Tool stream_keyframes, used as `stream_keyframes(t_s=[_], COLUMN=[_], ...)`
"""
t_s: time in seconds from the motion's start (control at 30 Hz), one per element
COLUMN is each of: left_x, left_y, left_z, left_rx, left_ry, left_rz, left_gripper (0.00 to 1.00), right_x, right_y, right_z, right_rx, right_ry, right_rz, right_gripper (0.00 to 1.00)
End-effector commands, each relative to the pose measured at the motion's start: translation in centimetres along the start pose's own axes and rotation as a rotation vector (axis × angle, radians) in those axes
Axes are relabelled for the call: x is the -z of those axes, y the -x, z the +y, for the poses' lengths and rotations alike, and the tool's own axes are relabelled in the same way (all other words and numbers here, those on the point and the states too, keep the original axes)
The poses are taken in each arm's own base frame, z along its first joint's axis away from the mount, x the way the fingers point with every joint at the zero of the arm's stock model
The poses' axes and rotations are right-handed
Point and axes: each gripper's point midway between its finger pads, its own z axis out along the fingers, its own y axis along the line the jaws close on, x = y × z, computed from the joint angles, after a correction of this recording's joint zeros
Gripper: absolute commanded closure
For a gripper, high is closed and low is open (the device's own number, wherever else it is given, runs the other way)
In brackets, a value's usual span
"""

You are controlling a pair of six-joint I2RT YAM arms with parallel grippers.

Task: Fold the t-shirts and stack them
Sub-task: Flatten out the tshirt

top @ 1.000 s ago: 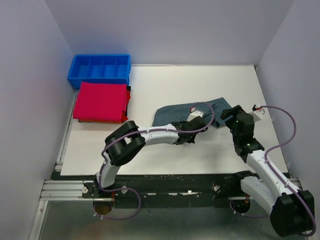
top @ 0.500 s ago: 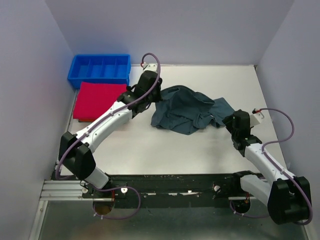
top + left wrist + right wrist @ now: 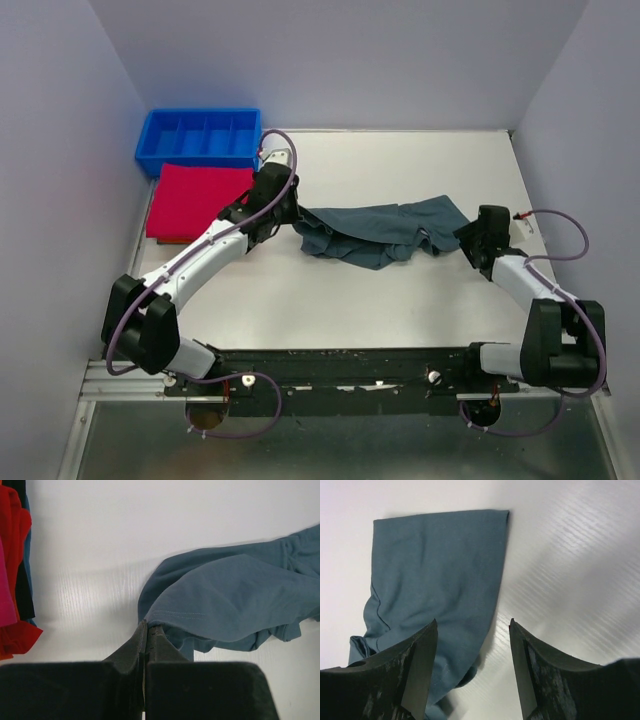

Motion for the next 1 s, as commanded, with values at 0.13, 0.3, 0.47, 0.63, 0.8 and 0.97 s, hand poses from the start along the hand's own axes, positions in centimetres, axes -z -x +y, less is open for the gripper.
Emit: stream_keyframes(t_s=[0.13, 0.3, 0.47, 0.63, 0.8, 0.97], left_x=[1.3, 1.1, 1.0, 0.9, 1.1, 2.4], left_y=[2.0, 1.9, 2.4, 2.8, 3.5, 5.5], left_z=[0.8, 1.3, 2.2, 4.0, 6.1, 8.4], left_rx=[0.090, 0.115, 0.148, 0.186, 0.229, 0.295], left_ry=[-0.054, -0.050, -0.033, -0.001, 0.050, 0.079], left_rz=[-0.109, -0.114, -0.148, -0.184, -0.230, -0.294], left_gripper=[1.00, 1.00, 1.00, 1.00, 1.00, 1.00], right_x=[-2.0, -2.6, -3.2, -2.9, -0.2, 3.7], right_y=[-2.0, -3.1, -3.4, -1.7, 2.5, 6.7], right_z=[1.3, 0.6, 0.8, 2.1, 3.0, 5.8], right_rx=[-0.086, -0.120, -0.143, -0.113, -0.082, -0.050], right_ry=[-0.032, -0.070, -0.072, -0.037, 0.002, 0.121], right_rz=[0.138, 0.173, 0.183, 0.138, -0.022, -0.144], right_gripper=[0.36, 0.36, 0.54, 0.99, 0.99, 0.99])
